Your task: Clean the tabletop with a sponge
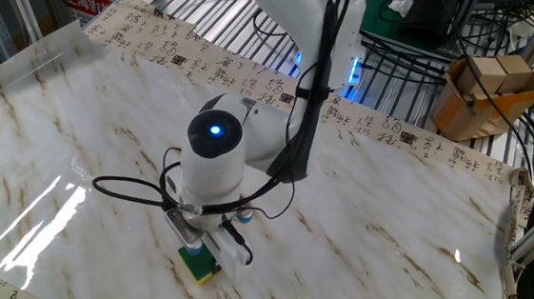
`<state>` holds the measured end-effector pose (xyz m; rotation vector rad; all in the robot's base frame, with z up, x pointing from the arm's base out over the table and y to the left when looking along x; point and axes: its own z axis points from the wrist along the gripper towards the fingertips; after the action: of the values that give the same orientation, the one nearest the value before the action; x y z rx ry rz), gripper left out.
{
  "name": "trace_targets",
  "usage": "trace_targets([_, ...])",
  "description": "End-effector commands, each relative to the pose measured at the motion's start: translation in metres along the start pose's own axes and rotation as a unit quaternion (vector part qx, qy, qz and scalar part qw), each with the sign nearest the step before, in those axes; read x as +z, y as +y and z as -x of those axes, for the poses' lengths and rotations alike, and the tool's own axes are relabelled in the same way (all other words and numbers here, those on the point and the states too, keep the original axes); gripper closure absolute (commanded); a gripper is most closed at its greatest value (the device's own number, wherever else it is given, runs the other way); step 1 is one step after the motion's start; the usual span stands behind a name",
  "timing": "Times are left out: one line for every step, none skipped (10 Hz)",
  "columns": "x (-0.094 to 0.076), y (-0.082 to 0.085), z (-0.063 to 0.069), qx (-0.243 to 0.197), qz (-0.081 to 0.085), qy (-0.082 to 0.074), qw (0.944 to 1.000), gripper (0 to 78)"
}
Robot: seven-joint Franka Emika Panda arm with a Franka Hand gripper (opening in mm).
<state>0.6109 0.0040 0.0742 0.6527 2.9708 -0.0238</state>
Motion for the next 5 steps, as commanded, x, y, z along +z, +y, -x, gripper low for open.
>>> trace_targets([-0.0033, 0.0109, -0.0093, 0.021, 0.003, 0.000, 0.9998, 76.4])
trace_targets([-0.0033, 0.0133, -0.0115, 0.025, 0.004, 0.000, 0.9997, 76.4])
trace_targets([-0.0028, 0.0159, -0.0137, 0.030, 0.007, 0.001, 0.9995, 76.4])
trace_targets([-0.0020, 0.0192, -0.0167, 0.036, 0.010, 0.001, 0.9993, 76.4])
trace_targets([-0.0018, 0.0207, -0.0181, 0.037, 0.010, 0.002, 0.9992, 76.4])
